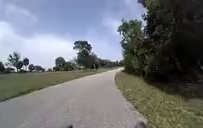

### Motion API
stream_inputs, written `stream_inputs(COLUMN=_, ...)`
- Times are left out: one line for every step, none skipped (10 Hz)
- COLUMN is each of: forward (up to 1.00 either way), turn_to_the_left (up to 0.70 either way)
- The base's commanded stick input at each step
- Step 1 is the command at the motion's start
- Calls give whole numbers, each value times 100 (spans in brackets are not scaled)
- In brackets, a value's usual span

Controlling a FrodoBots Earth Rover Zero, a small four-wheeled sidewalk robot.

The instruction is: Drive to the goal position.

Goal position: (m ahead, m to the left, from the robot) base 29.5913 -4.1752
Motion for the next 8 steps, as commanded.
stream_inputs(forward=70, turn_to_the_left=0)
stream_inputs(forward=70, turn_to_the_left=0)
stream_inputs(forward=70, turn_to_the_left=0)
stream_inputs(forward=70, turn_to_the_left=0)
stream_inputs(forward=70, turn_to_the_left=0)
stream_inputs(forward=70, turn_to_the_left=0)
stream_inputs(forward=70, turn_to_the_left=0)
stream_inputs(forward=70, turn_to_the_left=0)
